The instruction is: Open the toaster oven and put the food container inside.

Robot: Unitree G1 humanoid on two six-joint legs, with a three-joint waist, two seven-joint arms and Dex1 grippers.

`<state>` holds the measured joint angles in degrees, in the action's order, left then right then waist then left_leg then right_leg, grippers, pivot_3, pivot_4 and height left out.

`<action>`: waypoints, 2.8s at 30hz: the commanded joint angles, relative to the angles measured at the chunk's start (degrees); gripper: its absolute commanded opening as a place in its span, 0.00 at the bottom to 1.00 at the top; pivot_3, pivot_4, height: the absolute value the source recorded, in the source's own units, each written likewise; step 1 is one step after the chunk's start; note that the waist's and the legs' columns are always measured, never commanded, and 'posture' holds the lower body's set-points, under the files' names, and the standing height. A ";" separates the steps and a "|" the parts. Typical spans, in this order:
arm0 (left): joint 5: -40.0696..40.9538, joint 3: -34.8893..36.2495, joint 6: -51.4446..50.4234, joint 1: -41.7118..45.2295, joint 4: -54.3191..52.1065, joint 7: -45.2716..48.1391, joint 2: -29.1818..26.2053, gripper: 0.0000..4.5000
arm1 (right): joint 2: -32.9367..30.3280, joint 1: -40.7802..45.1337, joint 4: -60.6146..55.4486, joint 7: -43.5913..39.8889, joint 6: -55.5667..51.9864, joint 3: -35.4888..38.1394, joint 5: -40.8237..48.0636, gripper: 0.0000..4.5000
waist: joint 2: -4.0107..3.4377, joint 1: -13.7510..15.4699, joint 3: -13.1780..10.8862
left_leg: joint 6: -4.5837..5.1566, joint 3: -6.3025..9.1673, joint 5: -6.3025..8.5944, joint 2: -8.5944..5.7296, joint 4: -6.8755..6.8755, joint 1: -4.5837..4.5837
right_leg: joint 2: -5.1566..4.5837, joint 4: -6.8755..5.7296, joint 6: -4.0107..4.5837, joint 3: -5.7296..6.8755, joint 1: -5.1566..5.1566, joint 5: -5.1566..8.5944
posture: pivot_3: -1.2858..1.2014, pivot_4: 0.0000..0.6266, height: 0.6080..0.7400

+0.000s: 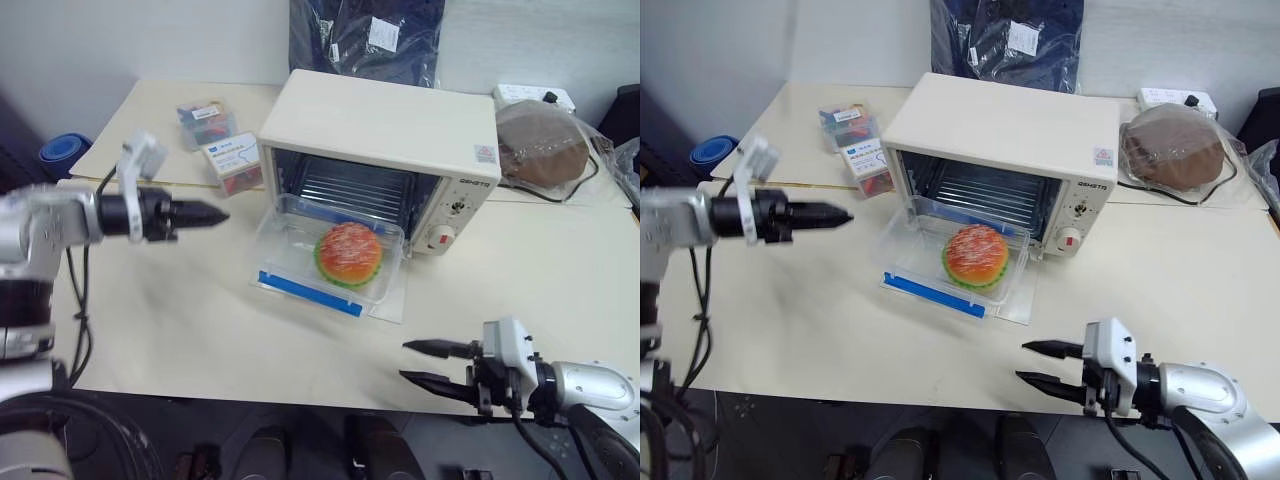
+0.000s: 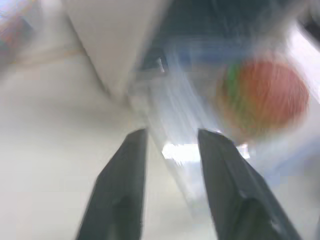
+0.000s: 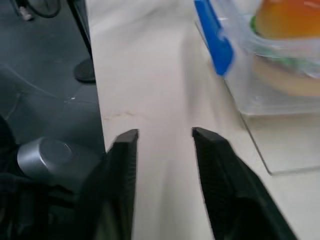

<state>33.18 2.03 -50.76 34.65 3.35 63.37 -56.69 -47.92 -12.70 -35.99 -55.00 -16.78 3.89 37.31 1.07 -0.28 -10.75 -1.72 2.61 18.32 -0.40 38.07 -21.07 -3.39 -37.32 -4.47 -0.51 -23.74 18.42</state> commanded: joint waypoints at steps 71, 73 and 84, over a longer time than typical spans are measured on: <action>10.32 19.43 30.22 -23.30 -14.66 -3.42 18.24 1.00 | 21.02 20.74 33.73 -4.21 22.12 0.08 -9.04 0.00 | -0.03 -1.29 0.00 | 0.55 -0.06 0.31 0.09 -0.12 0.31 | 0.05 0.18 -0.02 0.03 0.30 -0.08 | 0.52 0.24 1.00; 10.58 20.51 30.00 -23.19 -14.46 -5.47 18.62 1.00 | 22.97 21.90 31.88 -1.78 20.83 1.74 -6.26 0.00 | -0.03 -1.29 0.00 | 0.51 -0.04 0.30 0.10 -0.12 0.31 | 0.05 0.19 -0.02 0.04 0.30 -0.08 | 0.52 0.24 1.00; 1.51 18.75 35.49 -24.68 -10.44 -6.05 15.60 1.00 | 23.20 33.73 33.57 2.40 12.24 6.92 0.41 0.00 | -0.05 -1.22 0.00 | 0.27 0.00 0.18 0.07 -0.16 0.09 | 0.03 0.29 -0.02 0.08 0.12 -0.08 | 0.52 0.24 1.00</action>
<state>35.97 20.64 -16.93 10.42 -7.22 56.98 -40.32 -23.69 21.07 -1.84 -51.06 -3.96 9.69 36.57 1.02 -1.50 -10.75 -1.43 2.61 18.51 -0.33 37.91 -21.01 -3.37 -37.00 -4.49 -0.42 -23.62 18.34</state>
